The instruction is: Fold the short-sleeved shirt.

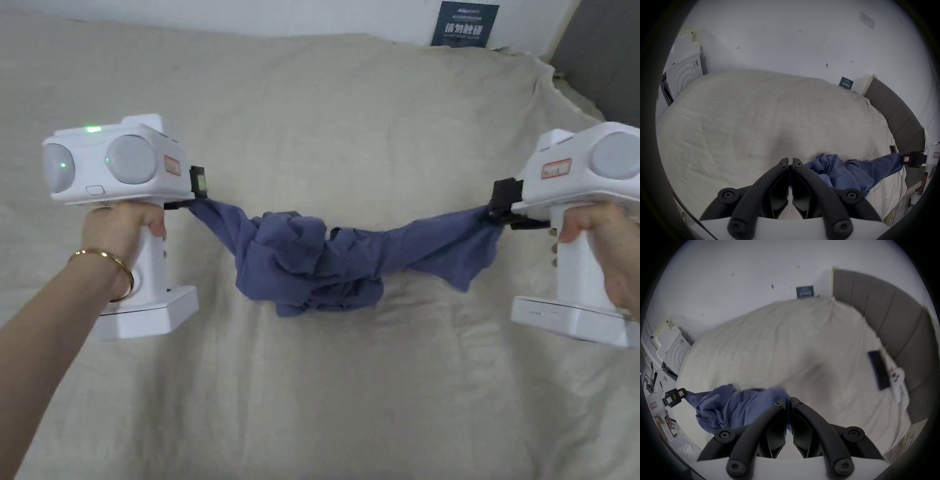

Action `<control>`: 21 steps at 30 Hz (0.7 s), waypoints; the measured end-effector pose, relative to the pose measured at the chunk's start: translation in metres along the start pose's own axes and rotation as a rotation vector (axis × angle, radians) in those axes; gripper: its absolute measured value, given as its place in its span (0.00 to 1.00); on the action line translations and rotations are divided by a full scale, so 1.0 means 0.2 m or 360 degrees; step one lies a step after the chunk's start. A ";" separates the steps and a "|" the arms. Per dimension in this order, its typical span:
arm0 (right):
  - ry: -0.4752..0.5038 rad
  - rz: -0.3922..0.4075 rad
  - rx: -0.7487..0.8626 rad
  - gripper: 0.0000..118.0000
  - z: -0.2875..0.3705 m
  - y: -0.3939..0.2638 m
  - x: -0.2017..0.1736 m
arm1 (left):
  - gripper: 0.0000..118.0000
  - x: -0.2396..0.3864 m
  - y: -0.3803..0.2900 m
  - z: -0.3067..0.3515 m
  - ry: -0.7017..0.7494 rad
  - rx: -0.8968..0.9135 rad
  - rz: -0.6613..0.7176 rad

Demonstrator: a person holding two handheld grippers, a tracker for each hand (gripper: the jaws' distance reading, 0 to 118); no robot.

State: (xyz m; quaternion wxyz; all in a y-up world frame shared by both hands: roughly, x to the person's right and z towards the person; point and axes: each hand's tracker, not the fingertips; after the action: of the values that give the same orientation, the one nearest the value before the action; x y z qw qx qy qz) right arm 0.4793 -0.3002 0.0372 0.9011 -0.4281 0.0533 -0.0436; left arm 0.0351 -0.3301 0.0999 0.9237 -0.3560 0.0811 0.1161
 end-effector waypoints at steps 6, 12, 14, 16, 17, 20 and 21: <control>-0.0104 -0.0022 0.0203 0.03 0.40 0.10 0.21 | 0.00 -0.20 0.19 0.36 0.0124 0.0268 0.0045; -0.0172 -0.0060 0.0422 0.03 0.74 0.15 0.32 | 0.00 -0.32 0.35 0.73 0.0178 0.0504 0.0096; -0.0199 -0.0058 0.0496 0.03 0.85 0.17 0.32 | 0.00 -0.33 0.39 0.84 0.0220 0.0577 0.0056; -0.0174 -0.0069 0.0523 0.03 0.94 0.20 0.32 | 0.00 -0.36 0.43 0.94 0.0193 0.0618 0.0077; -0.0169 -0.0061 0.0552 0.03 1.00 0.21 0.29 | 0.00 -0.37 0.46 0.99 0.0174 0.0644 0.0100; -0.0204 0.0003 0.0641 0.03 1.13 0.28 0.24 | 0.00 -0.39 0.53 1.10 0.0193 0.0715 0.0114; -0.0204 0.0015 0.0667 0.03 1.17 0.32 0.24 | 0.00 -0.39 0.56 1.14 0.0203 0.0737 0.0110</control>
State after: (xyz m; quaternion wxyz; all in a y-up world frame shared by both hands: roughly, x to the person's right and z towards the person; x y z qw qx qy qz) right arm 0.5599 -0.0874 0.1319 0.9721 -0.2332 -0.0123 -0.0224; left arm -0.0553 -0.1081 0.2133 0.9692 -0.1384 0.1757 0.1032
